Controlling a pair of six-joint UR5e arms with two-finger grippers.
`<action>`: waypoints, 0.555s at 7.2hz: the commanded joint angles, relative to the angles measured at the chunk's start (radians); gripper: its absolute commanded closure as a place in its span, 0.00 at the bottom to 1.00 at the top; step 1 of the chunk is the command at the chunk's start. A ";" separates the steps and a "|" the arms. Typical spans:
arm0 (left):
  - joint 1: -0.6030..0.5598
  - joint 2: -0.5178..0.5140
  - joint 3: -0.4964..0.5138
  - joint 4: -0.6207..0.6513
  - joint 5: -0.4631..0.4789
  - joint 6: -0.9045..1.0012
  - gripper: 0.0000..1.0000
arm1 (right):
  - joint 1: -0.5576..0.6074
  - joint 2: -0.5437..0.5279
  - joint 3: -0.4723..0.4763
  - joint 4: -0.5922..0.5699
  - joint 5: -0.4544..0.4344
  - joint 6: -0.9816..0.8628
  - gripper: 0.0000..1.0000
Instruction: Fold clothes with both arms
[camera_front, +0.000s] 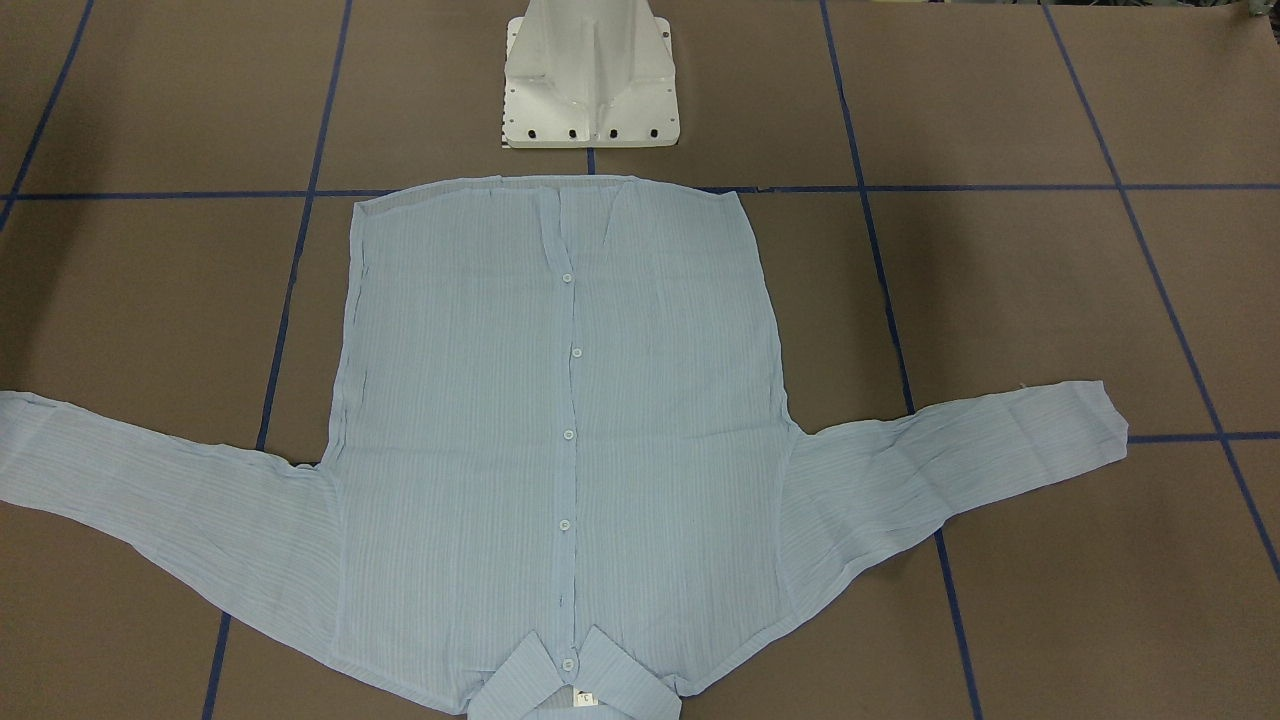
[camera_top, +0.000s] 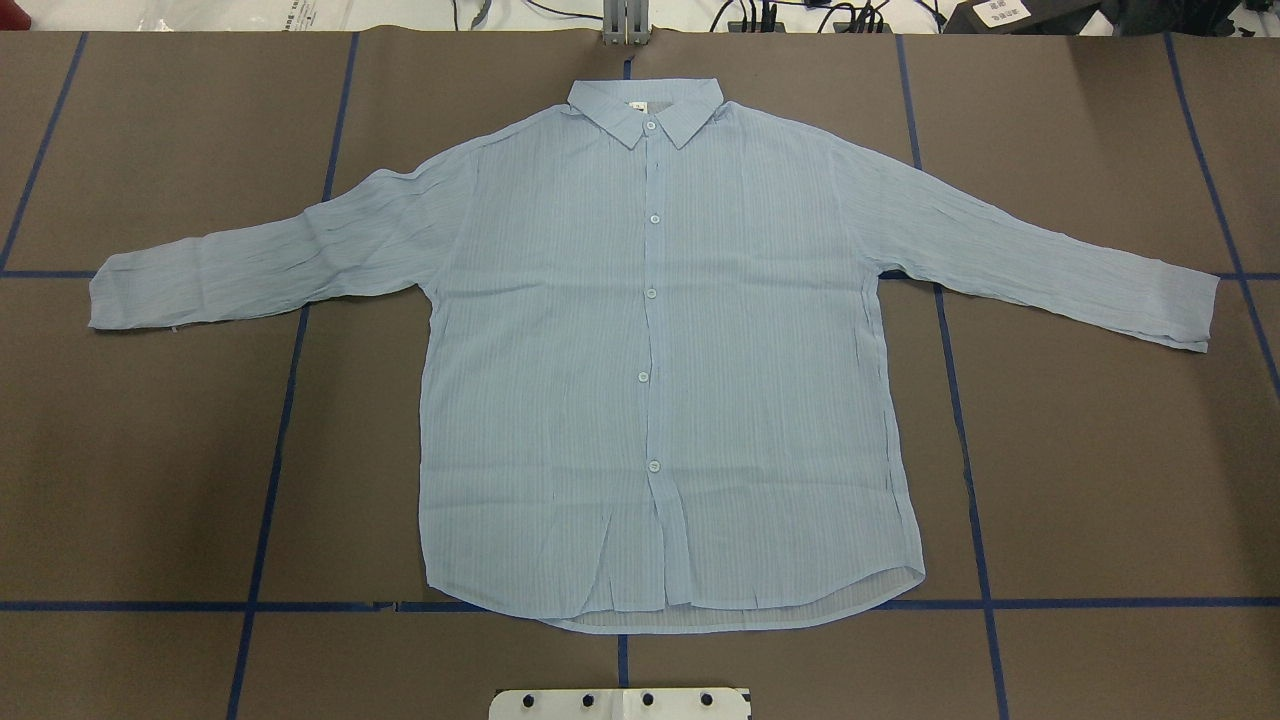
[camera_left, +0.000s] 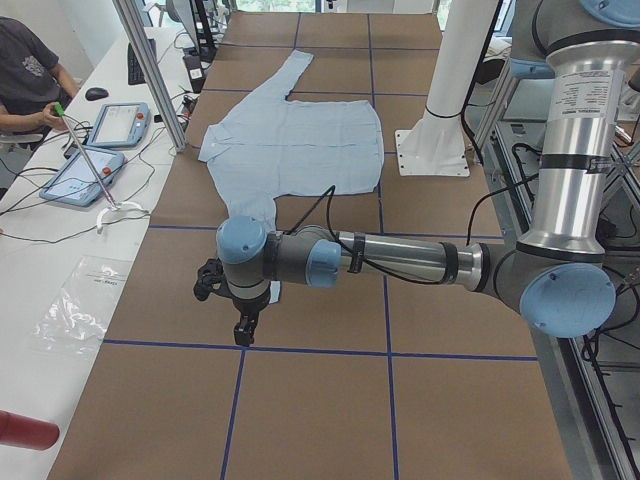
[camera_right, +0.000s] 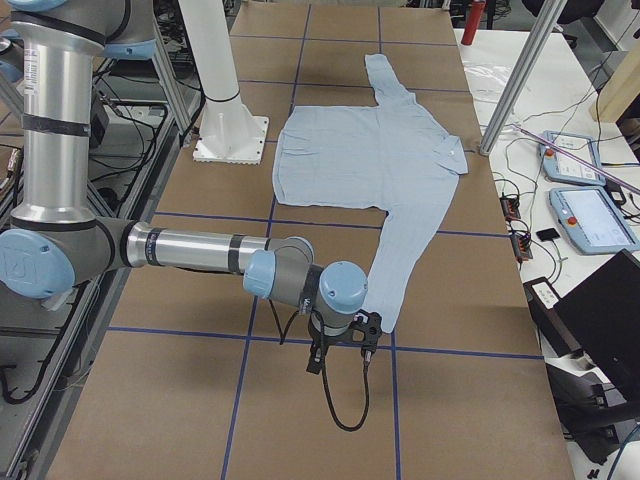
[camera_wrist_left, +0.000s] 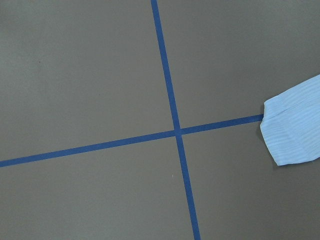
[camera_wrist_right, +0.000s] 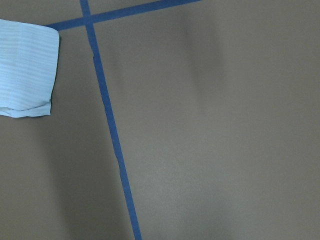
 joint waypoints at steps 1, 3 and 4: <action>0.003 0.000 -0.001 -0.004 0.007 0.010 0.00 | 0.000 0.008 -0.014 0.001 0.000 0.002 0.00; 0.005 -0.003 -0.001 -0.071 0.006 0.001 0.00 | 0.000 0.025 -0.055 0.147 0.000 0.003 0.00; 0.005 -0.009 -0.010 -0.096 -0.002 -0.001 0.00 | 0.000 0.042 -0.128 0.341 -0.002 0.003 0.00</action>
